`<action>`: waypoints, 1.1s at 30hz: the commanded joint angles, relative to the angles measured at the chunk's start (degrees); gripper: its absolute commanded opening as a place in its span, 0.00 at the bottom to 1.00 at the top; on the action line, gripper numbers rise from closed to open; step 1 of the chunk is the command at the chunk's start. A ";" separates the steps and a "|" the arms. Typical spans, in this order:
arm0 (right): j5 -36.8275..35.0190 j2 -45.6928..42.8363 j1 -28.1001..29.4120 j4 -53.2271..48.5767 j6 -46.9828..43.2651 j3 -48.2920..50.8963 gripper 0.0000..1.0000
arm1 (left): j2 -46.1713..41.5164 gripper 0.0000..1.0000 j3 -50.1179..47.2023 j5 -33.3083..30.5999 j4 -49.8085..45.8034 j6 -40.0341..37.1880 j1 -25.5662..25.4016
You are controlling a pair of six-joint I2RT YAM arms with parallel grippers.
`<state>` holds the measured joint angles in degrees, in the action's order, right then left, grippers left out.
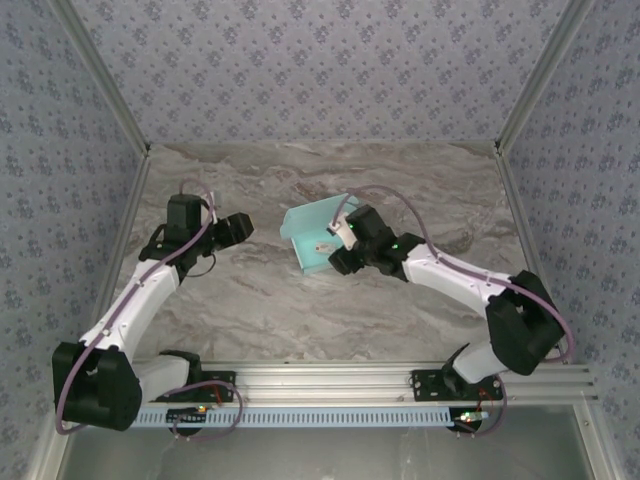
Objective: Fold the paper box
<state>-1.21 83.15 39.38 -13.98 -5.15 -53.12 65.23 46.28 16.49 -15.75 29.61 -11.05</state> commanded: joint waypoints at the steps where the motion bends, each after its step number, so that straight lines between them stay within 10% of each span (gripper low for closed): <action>1: 1.36 -0.63 -3.17 3.22 7.11 3.24 0.69 | -2.52 0.71 -1.37 -1.02 3.85 -0.60 -0.29; 9: 6.60 6.43 -8.69 9.10 16.82 2.07 0.74 | -8.22 0.99 -6.03 -3.42 7.93 -0.16 -0.20; 33: 15.15 8.73 -4.91 14.57 22.52 4.95 0.67 | -0.50 0.98 -10.59 -0.35 16.64 6.58 -0.74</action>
<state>13.98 94.78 33.85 0.86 17.17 -48.93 63.00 36.67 13.93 -3.97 35.29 -10.83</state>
